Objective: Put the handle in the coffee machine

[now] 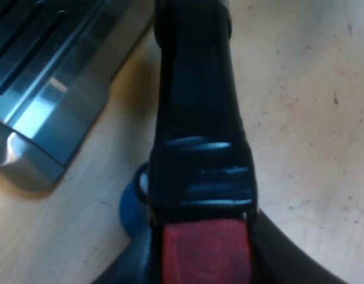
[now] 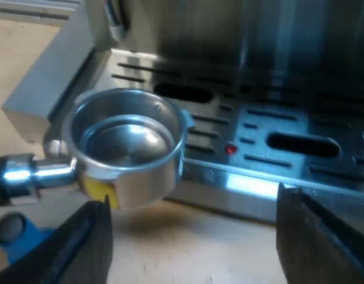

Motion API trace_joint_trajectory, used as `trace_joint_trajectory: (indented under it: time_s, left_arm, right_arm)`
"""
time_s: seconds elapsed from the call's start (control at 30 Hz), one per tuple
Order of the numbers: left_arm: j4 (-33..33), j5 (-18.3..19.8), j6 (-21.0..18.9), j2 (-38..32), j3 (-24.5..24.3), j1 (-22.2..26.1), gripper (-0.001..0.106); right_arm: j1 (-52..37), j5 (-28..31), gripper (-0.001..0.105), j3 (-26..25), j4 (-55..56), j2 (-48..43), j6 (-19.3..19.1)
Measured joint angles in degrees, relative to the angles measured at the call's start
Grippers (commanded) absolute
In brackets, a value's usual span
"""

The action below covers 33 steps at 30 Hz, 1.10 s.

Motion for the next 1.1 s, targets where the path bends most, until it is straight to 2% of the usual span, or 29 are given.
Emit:
trace_joint_trajectory:
  time_s: [0.07,0.23,0.43,0.67,1.1]
  left_arm:
    - [-1.4,0.5,0.0,1.8,0.0,2.0,0.0]
    - [-5.6,0.5,0.1,5.0,0.0,4.6,0.0]
    - [-8.8,2.1,2.1,8.4,0.0,4.8,0.0]
    - [-12.8,2.9,2.2,12.7,0.0,4.8,0.0]
    - [-14.6,4.7,3.1,21.9,-8.6,4.8,0.0]
  right_arm:
    - [0.0,0.3,0.061,0.0,-4.5,1.5,-3.4]
    - [0.0,2.3,0.061,0.2,-12.0,3.9,-8.1]
    - [0.0,5.0,0.061,0.2,-23.1,8.6,-12.9]
    - [0.0,7.2,0.061,0.2,-33.7,13.9,-17.3]
    - [-2.5,10.5,0.061,0.2,-56.1,24.0,-27.9]
